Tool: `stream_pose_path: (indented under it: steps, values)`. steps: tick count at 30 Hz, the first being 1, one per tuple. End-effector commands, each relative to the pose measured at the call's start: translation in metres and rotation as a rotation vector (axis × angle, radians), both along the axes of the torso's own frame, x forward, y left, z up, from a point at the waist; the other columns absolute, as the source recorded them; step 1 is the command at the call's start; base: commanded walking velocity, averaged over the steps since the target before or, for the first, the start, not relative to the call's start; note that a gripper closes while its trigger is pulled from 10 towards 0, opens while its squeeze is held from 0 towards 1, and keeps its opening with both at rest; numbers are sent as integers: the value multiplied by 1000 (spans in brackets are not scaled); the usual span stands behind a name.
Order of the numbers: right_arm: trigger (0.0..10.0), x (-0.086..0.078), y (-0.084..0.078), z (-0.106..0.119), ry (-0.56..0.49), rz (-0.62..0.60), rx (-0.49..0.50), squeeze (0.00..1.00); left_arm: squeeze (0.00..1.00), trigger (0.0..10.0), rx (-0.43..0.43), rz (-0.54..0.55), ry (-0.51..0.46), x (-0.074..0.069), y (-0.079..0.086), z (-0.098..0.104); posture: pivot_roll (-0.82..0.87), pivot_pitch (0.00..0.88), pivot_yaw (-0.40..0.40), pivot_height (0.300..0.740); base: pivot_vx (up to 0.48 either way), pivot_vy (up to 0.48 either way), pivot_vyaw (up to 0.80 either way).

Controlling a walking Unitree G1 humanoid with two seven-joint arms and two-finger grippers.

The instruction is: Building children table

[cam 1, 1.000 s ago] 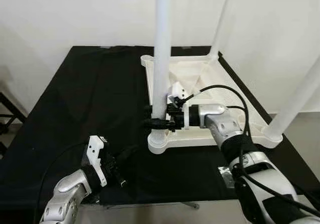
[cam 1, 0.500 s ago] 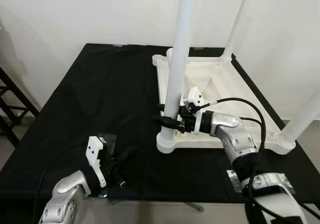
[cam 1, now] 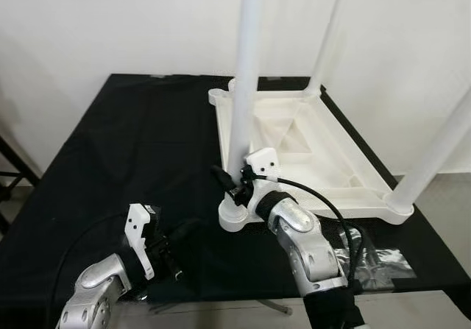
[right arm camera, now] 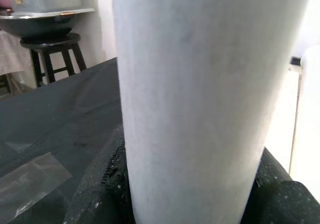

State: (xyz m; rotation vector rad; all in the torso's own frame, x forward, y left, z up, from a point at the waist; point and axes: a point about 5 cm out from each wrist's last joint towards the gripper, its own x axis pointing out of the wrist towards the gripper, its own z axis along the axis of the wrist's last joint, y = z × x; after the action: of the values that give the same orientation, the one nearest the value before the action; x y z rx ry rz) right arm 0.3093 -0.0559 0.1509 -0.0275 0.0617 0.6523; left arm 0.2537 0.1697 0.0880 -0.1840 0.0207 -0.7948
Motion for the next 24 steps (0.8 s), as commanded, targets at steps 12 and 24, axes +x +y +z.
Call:
stream_pose_path:
  steps: [12, 24]
  values:
    - [10000, 19, -9, 18, -4, 518, -77, 549, 0, 10000, -6, -5, -2, 3, -5, 2, 19, 23, -72, 740, 0, 0, 0]
    - [0, 42, -19, 28, 35, 750, -152, 0, 0, 10000, -5, -4, -4, 4, -7, 1, 36, 12, -78, 740, 0, 0, 0]
